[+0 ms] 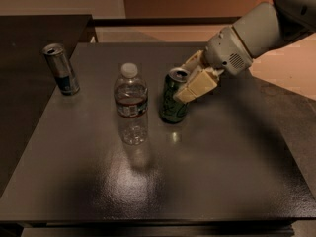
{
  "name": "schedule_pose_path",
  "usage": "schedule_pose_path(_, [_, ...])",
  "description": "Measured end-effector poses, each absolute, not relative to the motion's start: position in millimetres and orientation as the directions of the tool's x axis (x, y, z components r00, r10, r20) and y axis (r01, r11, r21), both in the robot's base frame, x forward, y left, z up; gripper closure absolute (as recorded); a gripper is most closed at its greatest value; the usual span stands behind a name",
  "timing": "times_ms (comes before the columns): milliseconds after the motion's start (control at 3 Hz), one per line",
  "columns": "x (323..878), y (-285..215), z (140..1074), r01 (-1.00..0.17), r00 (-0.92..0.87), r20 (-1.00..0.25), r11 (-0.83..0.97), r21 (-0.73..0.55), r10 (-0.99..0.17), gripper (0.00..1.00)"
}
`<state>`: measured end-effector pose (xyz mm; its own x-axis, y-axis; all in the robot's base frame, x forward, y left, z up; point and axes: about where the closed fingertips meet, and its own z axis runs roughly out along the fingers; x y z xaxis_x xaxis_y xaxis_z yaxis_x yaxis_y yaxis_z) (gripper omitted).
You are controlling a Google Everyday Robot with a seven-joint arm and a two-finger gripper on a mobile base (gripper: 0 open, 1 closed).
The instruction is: Move green can near water bottle
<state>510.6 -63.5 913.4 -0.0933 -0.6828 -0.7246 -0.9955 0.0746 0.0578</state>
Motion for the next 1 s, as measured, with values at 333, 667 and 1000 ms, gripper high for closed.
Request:
schedule_pose_path(333, [499.8, -46.9, 909.0, -0.998, -0.057, -0.705, 0.033, 0.047, -0.707, 0.82])
schedule_pose_path(667, [496.1, -40.0, 907.0, -0.999, -0.035, -0.689, 0.016, 0.034, -0.724, 0.59])
schedule_pose_path(1000, [495.8, -38.0, 900.4, -0.999, -0.033, -0.680, 0.022, 0.024, -0.732, 0.36])
